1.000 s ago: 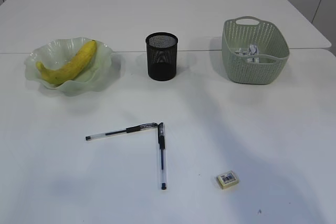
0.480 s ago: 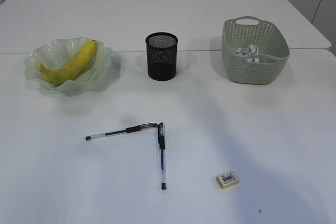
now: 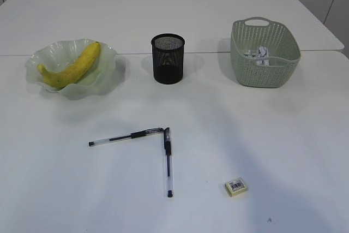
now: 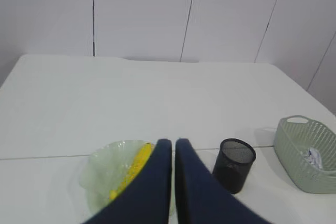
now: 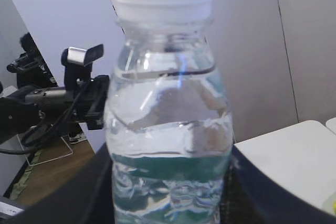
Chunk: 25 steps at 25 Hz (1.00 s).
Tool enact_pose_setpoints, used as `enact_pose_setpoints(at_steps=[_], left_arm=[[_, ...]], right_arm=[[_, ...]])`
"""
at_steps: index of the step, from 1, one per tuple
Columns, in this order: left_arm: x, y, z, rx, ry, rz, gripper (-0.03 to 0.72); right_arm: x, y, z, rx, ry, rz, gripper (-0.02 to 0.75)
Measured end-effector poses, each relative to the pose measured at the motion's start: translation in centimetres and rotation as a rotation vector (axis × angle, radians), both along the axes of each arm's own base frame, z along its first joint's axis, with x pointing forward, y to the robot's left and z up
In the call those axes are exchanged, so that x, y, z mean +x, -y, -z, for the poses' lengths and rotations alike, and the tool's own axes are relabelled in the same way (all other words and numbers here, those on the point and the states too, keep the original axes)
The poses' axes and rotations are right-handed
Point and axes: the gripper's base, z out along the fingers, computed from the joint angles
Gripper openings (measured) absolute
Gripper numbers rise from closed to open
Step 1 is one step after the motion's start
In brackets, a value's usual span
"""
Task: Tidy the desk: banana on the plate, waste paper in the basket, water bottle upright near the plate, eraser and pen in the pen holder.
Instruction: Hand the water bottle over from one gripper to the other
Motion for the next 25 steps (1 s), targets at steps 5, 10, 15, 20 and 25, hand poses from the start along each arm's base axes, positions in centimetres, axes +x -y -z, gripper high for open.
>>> enact_pose_setpoints(at_steps=[5, 10, 15, 20, 25], left_arm=[[2.9, 0.8, 1.1, -0.080, -0.066, 0.019, -0.016], [5.9, 1.4, 3.3, -0.103, -0.201, 0.024, -0.016], [7.9, 1.9, 5.0, -0.106, -0.292, 0.022, -0.016], [9.4, 3.2, 6.1, -0.115, -0.314, 0.060, -0.016], [9.6, 7.7, 7.3, -0.047, -0.335, 0.231, -0.016]], right_arm=[[-0.2, 0.0, -0.2, 0.000, 0.005, -0.004, 0.350], [-0.2, 0.0, -0.2, 0.000, 0.005, -0.004, 0.350], [-0.2, 0.0, -0.1, -0.004, 0.006, -0.003, 0.350], [-0.2, 0.1, 0.2, -0.043, 0.021, 0.007, 0.350], [-0.2, 0.1, 0.2, -0.051, 0.025, 0.009, 0.350]])
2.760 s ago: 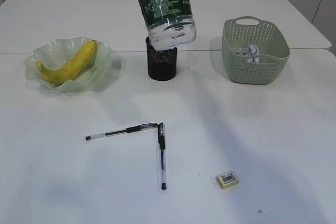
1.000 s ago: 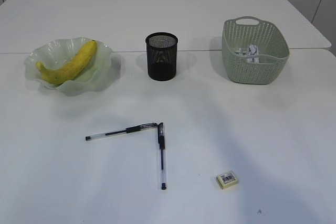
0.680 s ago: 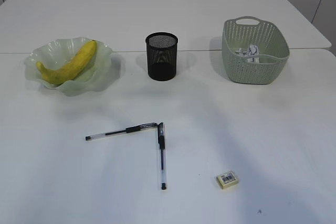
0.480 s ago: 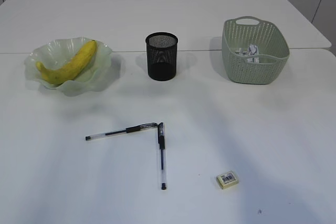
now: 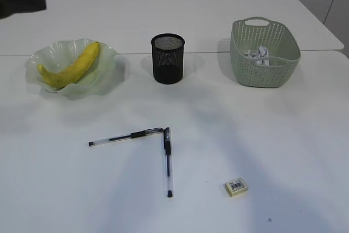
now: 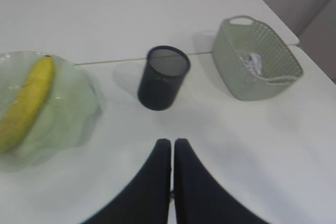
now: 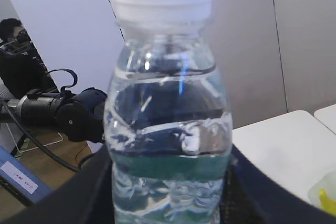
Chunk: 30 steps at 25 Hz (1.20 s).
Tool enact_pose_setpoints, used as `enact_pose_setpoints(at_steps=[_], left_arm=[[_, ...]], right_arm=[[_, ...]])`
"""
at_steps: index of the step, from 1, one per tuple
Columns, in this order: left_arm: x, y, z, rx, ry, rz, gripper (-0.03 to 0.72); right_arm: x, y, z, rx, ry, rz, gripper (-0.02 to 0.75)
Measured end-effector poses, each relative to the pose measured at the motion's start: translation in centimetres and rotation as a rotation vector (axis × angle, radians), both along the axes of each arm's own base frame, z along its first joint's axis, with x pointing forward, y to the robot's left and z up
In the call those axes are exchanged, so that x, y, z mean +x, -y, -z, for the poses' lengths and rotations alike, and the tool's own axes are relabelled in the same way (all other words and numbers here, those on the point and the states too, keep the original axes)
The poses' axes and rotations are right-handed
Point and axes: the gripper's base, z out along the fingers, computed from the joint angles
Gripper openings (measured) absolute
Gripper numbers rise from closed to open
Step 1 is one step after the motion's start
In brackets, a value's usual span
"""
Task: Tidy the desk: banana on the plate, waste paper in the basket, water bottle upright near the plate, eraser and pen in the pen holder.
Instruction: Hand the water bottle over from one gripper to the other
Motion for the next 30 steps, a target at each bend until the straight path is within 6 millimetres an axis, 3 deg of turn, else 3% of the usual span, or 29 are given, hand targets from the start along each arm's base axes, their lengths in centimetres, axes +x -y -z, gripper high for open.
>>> enact_pose_setpoints(at_steps=[6, 12, 20, 26, 30], left_arm=[[-1.3, 3.2, 0.2, 0.013, 0.010, 0.140, -0.016], [-3.1, 3.0, -0.8, 0.009, 0.009, 0.176, -0.016], [-8.9, 0.7, -5.7, -0.052, 0.046, 0.290, -0.016], [-13.5, 0.6, -9.7, -0.053, 0.126, 0.586, -0.016], [-15.5, 1.2, -10.9, -0.073, 0.212, 0.801, -0.016]], right_arm=[[0.0, 0.0, 0.0, -0.002, 0.001, 0.000, 0.350], [0.1, 0.0, 0.4, -0.041, 0.011, 0.012, 0.350], [0.1, 0.0, 0.4, -0.048, 0.012, 0.008, 0.350], [0.1, 0.0, 0.4, -0.048, 0.012, 0.008, 0.350], [0.1, 0.0, 0.4, -0.048, 0.012, 0.008, 0.350]])
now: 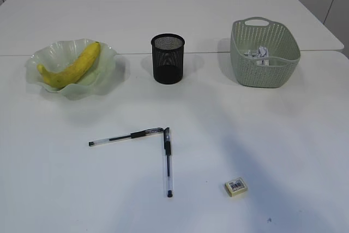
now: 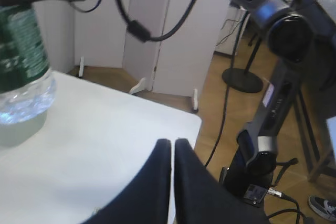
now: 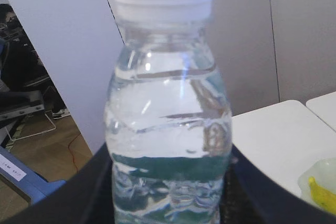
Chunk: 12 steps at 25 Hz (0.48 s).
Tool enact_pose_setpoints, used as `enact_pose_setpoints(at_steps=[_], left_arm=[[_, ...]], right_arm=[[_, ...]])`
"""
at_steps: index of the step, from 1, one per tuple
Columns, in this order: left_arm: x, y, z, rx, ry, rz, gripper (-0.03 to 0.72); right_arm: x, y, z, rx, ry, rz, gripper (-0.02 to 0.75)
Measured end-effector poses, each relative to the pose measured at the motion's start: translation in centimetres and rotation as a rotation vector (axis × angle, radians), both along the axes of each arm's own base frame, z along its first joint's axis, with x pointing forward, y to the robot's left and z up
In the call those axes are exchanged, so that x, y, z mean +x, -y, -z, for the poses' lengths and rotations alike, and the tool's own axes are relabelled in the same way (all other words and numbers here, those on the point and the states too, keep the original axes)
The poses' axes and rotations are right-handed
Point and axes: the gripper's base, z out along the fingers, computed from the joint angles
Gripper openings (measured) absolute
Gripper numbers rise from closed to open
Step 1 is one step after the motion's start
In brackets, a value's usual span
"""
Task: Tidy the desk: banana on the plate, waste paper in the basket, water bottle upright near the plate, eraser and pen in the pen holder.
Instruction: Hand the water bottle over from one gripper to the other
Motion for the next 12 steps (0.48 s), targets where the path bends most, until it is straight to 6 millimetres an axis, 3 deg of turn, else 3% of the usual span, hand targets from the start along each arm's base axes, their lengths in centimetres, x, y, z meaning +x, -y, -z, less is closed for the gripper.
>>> enact_pose_setpoints(at_steps=[8, 12], left_arm=[[-0.8, 0.3, -0.8, -0.025, 0.202, 0.120, -0.016], [-2.2, 0.2, -2.3, -0.170, 0.291, 0.201, -0.016]], right_arm=[[0.0, 0.0, -0.1, 0.007, -0.002, -0.002, 0.350], [0.0, 0.0, -0.1, 0.015, -0.006, -0.004, 0.350]])
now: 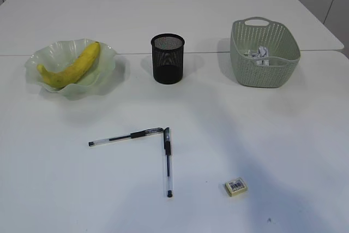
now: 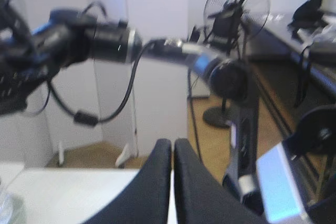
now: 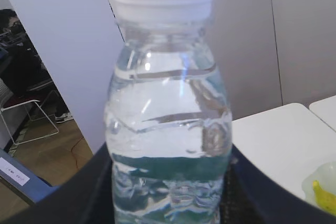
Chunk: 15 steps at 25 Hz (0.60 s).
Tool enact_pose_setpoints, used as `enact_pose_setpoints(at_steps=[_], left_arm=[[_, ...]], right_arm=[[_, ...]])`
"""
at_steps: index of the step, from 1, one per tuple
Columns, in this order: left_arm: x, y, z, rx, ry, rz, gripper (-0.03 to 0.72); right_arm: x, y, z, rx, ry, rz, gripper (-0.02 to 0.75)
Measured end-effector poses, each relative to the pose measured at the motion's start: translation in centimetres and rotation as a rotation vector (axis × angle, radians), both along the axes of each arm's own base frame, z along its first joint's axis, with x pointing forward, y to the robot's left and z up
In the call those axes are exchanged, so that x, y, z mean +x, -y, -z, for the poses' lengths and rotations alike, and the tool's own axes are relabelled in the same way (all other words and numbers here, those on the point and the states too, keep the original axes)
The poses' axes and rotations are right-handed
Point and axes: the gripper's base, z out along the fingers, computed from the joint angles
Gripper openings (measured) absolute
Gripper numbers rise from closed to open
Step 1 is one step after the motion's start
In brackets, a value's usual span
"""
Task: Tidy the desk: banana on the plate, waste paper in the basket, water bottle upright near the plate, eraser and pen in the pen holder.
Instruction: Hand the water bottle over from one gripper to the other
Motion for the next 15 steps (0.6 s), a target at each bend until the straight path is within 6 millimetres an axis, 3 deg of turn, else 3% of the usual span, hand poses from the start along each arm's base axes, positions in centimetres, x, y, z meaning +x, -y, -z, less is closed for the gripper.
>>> enact_pose_setpoints(at_steps=[5, 15], left_arm=[[-2.9, -1.4, -2.0, -0.178, 0.063, 0.082, -0.016], [-7.9, -4.6, -2.1, -0.201, 0.082, 0.057, -0.016]], right_arm=[[0.0, 0.0, -0.1, 0.006, -0.002, -0.002, 0.350], [0.0, 0.0, -0.1, 0.010, -0.005, -0.003, 0.350]])
